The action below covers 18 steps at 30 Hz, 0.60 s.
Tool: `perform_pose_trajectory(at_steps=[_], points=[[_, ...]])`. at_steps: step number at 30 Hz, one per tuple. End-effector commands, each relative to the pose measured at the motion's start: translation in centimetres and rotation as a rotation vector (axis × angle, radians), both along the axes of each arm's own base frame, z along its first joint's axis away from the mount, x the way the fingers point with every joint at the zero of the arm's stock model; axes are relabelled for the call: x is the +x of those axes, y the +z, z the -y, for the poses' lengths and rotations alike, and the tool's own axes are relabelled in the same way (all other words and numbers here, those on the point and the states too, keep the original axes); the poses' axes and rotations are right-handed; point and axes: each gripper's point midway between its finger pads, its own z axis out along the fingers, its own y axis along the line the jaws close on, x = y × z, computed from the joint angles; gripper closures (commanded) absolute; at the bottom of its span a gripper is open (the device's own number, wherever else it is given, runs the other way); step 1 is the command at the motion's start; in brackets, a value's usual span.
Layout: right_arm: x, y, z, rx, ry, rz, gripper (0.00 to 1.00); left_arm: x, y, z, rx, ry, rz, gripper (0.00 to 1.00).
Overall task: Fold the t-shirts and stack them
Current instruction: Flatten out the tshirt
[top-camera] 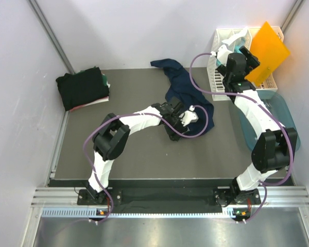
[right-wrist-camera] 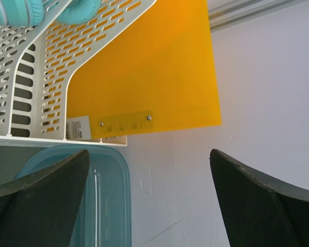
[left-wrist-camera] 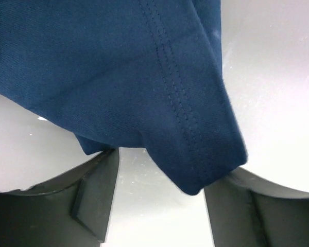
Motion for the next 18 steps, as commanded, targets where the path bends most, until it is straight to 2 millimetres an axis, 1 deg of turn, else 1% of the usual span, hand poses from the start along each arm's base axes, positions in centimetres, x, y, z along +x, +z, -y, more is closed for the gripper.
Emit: perform_pose_trajectory(at_steps=[1, 2, 3, 5, 6, 7, 8, 9, 11, 12, 13, 14, 15, 16, 17, 18], points=[[-0.2, 3.8, 0.6, 0.027, -0.019, 0.109, 0.0, 0.6, 0.4, 1.5, -0.028, 0.015, 0.028, 0.4], [-0.2, 4.0, 0.6, 0.028, -0.019, 0.113, 0.0, 0.6, 0.3, 1.6, -0.028, 0.016, 0.028, 0.49], [-0.1, 3.9, 0.6, 0.029, -0.019, 0.111, 0.0, 0.5, -0.1, 1.6, -0.021, 0.019, 0.024, 0.67], [-0.2, 4.1, 0.6, 0.031, -0.021, 0.118, 0.0, 0.8, -0.6, 1.3, -0.001, 0.04, 0.028, 0.81], [-0.3, 4.2, 0.6, 0.035, -0.022, 0.121, 0.0, 1.0, -0.9, 1.2, 0.007, 0.049, 0.034, 1.0], [-0.3, 4.2, 0.6, 0.037, -0.019, 0.119, 0.0, 1.2, -0.9, 1.0, 0.013, 0.059, 0.045, 1.0], [-0.3, 4.3, 0.6, 0.038, -0.018, 0.121, 0.0, 1.8, -0.9, 0.5, 0.04, 0.077, 0.08, 1.0], [-0.3, 4.3, 0.6, 0.041, -0.017, 0.119, 0.0, 2.1, -0.6, 0.0, 0.06, 0.092, 0.09, 1.0], [-0.3, 4.3, 0.3, 0.045, 0.004, 0.106, 0.0, 3.3, 0.4, -1.1, 0.095, 0.133, 0.155, 1.0], [-0.4, 4.1, 0.1, 0.052, 0.017, 0.096, 0.0, 4.3, 2.1, -1.9, 0.085, 0.163, 0.192, 1.0], [-0.5, 3.8, -0.1, 0.05, 0.029, 0.077, 0.0, 5.1, 3.2, -2.7, 0.083, 0.19, 0.213, 1.0], [-0.5, 3.2, -0.2, 0.052, 0.041, 0.063, 0.0, 6.1, 4.7, -3.3, 0.069, 0.218, 0.243, 1.0], [-0.5, 3.0, -0.3, 0.052, 0.047, 0.055, 0.0, 7.7, 7.0, -5.0, 0.045, 0.268, 0.27, 1.0], [-0.6, 2.6, -0.5, 0.053, 0.055, 0.042, 0.0, 8.6, 8.1, -6.7, 0.07, 0.31, 0.293, 1.0], [-0.6, 2.2, -0.5, 0.054, 0.061, 0.03, 0.0, 9.8, 10.1, -7.7, 0.068, 0.332, 0.331, 1.0], [-0.5, 1.9, -0.7, 0.059, 0.068, 0.024, 0.0, 11.4, 11.8, -10.3, 0.08, 0.39, 0.364, 1.0]])
